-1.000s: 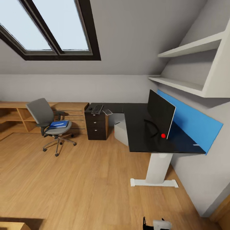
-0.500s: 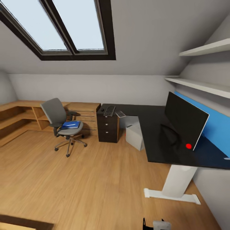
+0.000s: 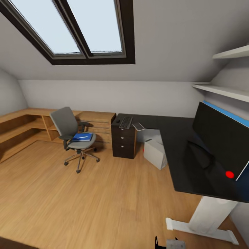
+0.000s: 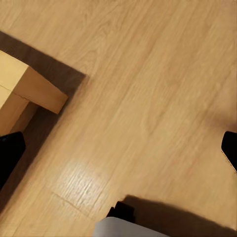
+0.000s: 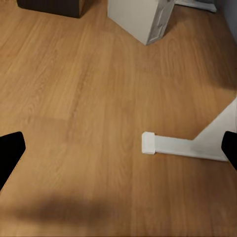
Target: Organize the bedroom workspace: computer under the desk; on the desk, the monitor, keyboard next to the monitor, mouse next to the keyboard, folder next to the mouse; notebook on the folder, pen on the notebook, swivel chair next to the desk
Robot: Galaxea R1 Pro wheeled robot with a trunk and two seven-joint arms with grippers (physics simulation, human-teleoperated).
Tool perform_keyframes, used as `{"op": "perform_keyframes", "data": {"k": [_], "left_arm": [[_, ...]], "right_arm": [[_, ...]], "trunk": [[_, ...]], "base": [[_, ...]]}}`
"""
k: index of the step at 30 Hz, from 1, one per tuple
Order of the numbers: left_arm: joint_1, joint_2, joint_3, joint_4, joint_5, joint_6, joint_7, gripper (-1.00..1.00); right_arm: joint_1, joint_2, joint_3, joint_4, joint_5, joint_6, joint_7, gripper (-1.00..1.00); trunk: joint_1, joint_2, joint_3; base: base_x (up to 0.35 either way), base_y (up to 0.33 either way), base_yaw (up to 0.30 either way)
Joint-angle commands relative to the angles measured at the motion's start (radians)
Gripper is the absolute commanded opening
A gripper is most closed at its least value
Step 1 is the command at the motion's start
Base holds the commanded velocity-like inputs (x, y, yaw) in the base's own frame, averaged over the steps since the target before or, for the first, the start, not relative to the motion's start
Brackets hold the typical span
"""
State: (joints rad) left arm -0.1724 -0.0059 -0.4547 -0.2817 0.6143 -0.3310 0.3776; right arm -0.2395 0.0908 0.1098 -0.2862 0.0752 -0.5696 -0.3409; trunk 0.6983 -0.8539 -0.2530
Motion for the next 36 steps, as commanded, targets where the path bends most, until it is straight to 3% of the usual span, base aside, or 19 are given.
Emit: {"op": "perform_keyframes", "data": {"k": [1, 23, 36], "left_arm": [[-0.001, 0.000, -0.009, 0.000, 0.007, -0.004, 0.006, 1.00], [-0.001, -0.002, -0.009, 0.000, 0.007, -0.003, 0.006, 1.00], [-0.001, -0.002, -0.009, 0.000, 0.007, -0.003, 0.006, 1.00]], "right_arm": [[-0.001, 0.000, 0.004, 0.001, 0.008, 0.001, -0.010, 1.00], [-0.001, 0.002, 0.003, -0.001, 0.006, 0.001, -0.010, 1.00], [-0.001, 0.001, 0.004, -0.001, 0.007, -0.001, -0.010, 1.00]], "trunk": [[0.001, -0.001, -0.001], [0.001, -0.001, -0.001], [0.001, -0.001, -0.001]], "base": [[0.335, 0.098, 0.006], [0.317, 0.180, 0.001], [0.328, 0.027, 0.000]]}}
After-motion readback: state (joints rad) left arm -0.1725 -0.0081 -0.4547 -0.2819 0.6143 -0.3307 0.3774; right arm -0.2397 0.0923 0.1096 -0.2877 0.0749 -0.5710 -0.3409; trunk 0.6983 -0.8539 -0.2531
